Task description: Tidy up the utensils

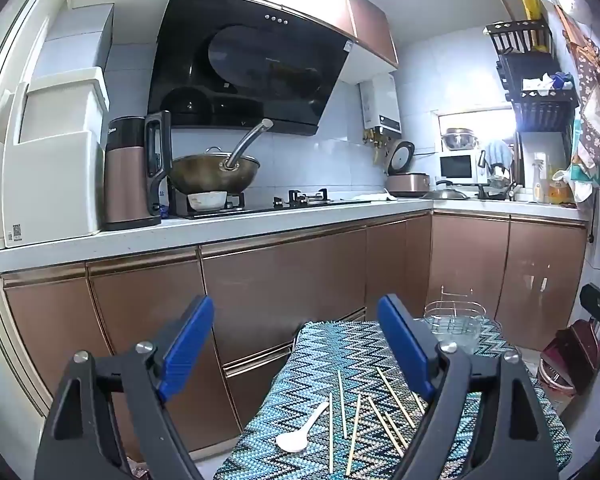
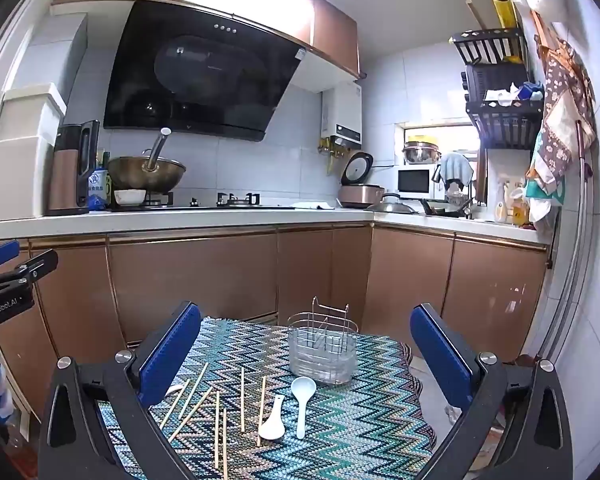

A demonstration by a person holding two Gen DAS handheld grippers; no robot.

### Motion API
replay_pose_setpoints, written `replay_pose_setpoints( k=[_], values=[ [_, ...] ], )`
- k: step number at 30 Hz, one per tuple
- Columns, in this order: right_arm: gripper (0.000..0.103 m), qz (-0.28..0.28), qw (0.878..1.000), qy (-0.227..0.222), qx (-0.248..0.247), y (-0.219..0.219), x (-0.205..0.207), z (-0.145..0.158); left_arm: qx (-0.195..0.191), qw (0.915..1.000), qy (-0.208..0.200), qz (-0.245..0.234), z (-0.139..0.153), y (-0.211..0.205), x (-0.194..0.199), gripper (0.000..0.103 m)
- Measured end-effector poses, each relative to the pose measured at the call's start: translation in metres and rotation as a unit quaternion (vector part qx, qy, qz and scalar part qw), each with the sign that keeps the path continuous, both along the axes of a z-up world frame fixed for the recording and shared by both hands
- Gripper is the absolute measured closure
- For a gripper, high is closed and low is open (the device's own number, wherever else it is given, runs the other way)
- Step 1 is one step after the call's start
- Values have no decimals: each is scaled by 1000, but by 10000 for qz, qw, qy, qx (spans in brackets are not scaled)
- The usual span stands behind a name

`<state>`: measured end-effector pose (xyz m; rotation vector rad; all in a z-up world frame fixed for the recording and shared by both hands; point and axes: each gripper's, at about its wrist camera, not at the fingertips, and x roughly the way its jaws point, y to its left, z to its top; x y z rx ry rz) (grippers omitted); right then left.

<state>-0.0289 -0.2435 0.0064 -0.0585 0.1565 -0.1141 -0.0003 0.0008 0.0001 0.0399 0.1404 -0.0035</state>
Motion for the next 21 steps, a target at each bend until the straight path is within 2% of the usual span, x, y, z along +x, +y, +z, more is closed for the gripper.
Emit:
replay_pose_setpoints(
  k=[7, 9, 21],
  values=[
    [0, -35, 9999, -25, -100, 2, 0, 2, 44, 10000, -36, -24, -8, -11, -4, 20],
    [0, -43, 9999, 101, -100, 0, 0, -2, 67, 10000, -26, -44, -15, -15, -2, 20],
    [0, -172, 9994, 256, -127, -2, 12, -6, 165, 9996, 197, -109, -12, -17, 9, 20]
  ],
)
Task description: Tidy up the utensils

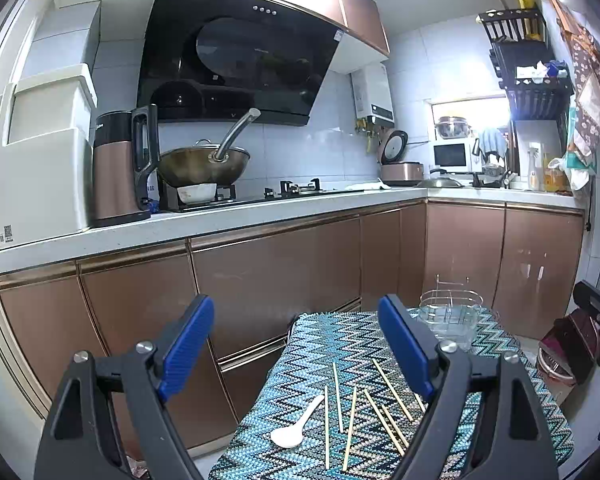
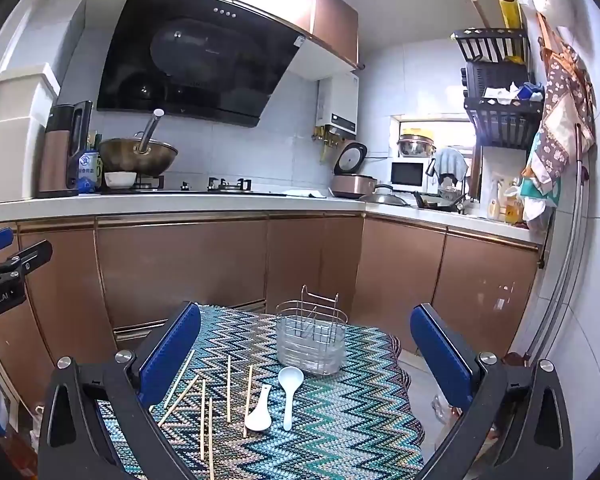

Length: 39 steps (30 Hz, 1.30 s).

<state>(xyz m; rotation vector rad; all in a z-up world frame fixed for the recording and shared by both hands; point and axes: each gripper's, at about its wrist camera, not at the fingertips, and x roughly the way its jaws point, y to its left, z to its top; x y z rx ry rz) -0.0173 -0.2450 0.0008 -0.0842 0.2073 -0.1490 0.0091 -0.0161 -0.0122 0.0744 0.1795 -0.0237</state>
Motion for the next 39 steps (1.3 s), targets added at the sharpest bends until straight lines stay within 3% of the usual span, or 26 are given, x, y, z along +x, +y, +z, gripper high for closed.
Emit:
replay_pose_setpoints(
  k=[39],
  values=[
    [0, -439, 9983, 373, -28, -23, 49, -24, -46, 9965, 533, -643, -19, -19, 70, 20]
  ],
)
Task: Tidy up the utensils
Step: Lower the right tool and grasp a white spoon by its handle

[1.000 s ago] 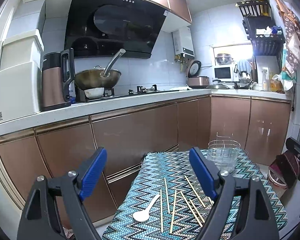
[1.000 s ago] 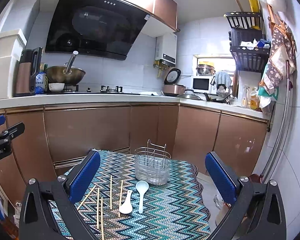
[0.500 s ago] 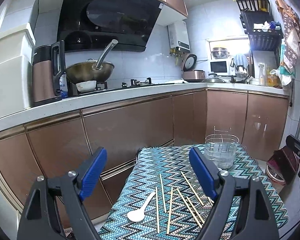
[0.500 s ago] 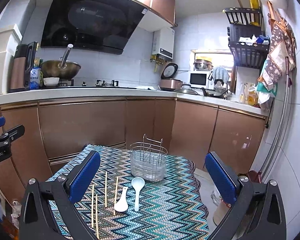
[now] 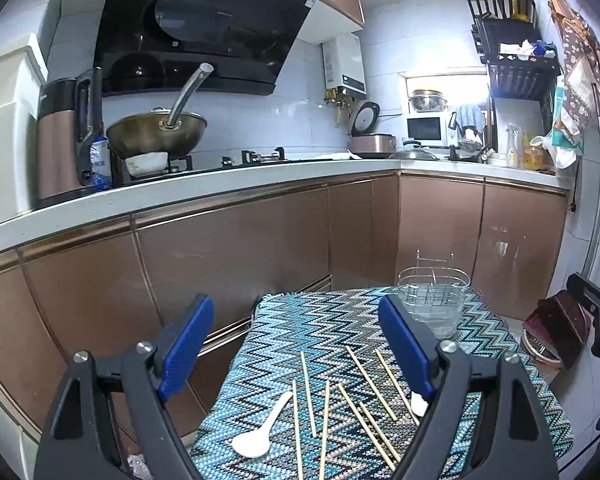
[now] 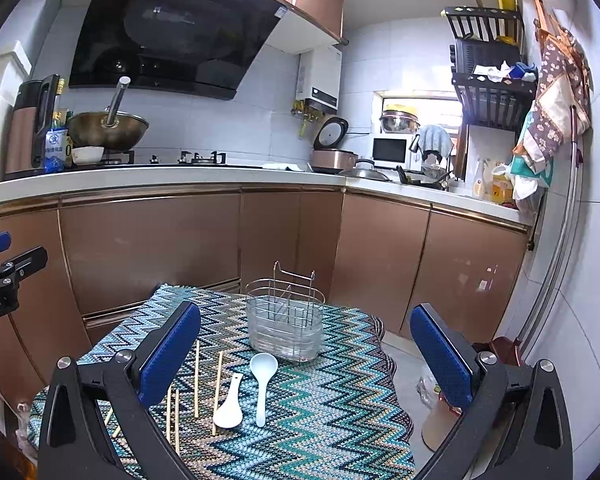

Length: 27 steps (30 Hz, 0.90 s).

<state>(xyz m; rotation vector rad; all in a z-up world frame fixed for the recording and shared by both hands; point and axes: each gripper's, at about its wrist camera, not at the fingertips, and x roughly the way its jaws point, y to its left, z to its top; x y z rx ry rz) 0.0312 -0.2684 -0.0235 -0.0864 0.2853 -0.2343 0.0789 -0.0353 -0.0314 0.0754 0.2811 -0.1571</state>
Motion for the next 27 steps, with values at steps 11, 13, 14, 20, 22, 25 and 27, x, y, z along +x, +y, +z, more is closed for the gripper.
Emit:
replay_pose_setpoints(
  k=[11, 13, 14, 20, 22, 25, 27],
  values=[
    [0, -30, 9998, 140, 119, -18, 23, -13, -350, 9993, 15, -152, 4, 10, 30, 19],
    [0, 33, 9995, 237, 214, -22, 31, -18, -238, 9996, 127, -57, -2, 10, 41, 19],
    [0, 77, 9991, 310, 265, -24, 36, -21, -174, 9996, 206, -34, -5, 10, 47, 19],
    [0, 599, 9905, 1051, 649, -27, 80, -52, -86, 9933, 1146, -156, -37, 24, 91, 19],
    [4, 789, 9841, 1387, 777, -25, 98, -66, -44, 9878, 1539, -247, -51, 34, 107, 19],
    [13, 1141, 9715, 1804, 1029, -23, 122, -87, 38, 9777, 2073, -349, -72, 44, 127, 20],
    [25, 1357, 9602, 2157, 1146, -18, 141, -104, 110, 9690, 2433, -427, -88, 48, 138, 21]
  ],
)
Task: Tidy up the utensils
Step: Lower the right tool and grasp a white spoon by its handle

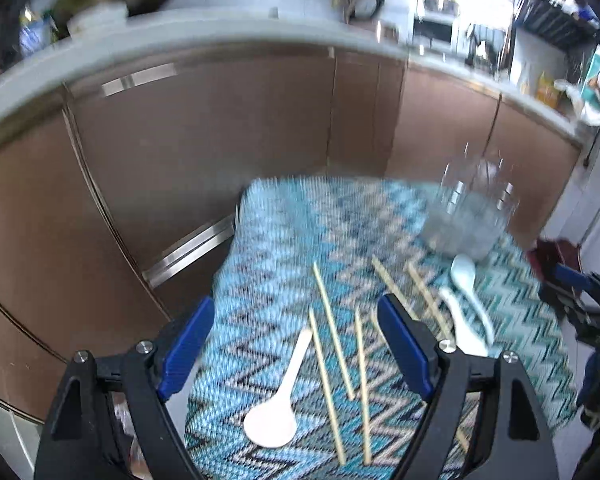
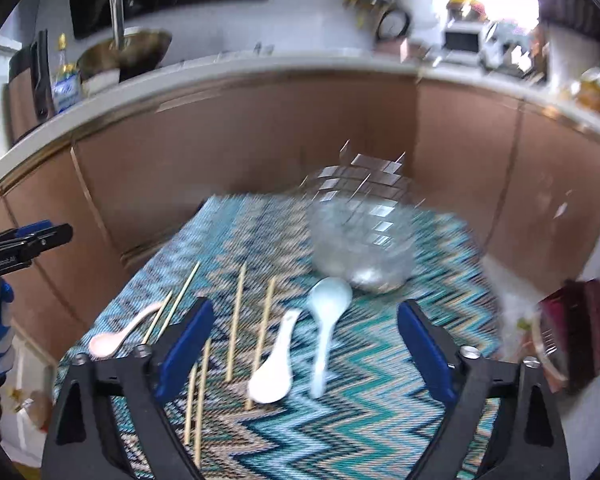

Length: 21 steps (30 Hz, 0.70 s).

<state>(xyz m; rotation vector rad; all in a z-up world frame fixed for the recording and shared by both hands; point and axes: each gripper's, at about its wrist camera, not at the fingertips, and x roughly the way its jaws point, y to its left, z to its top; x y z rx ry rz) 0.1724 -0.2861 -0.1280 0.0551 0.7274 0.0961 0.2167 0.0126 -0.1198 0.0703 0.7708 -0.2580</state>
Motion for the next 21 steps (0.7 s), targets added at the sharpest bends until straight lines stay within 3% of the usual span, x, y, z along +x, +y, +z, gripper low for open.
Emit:
replay_pose_setpoints(
  k=[4, 7, 11, 15, 21],
  values=[
    [51, 436, 9963, 644, 357, 4, 32, -33, 99, 9972, 696, -260, -35, 0, 19, 21],
    [63, 571, 9920, 999, 528, 4, 49, -51, 11, 9931, 1086, -435, -53, -3, 29, 25],
    [69, 619, 9861, 1394, 655, -3, 68, -73, -497, 9815, 1733, -652, -70, -8, 42, 41],
    [76, 684, 9796, 1685, 856, -8, 81, -91, -826, 9680, 2255, -727, -85, -15, 57, 51],
    [80, 759, 9737, 1888, 1026, -11, 96, -102, -861, 9647, 2420, -589, -86, -29, 104, 52]
  ],
)
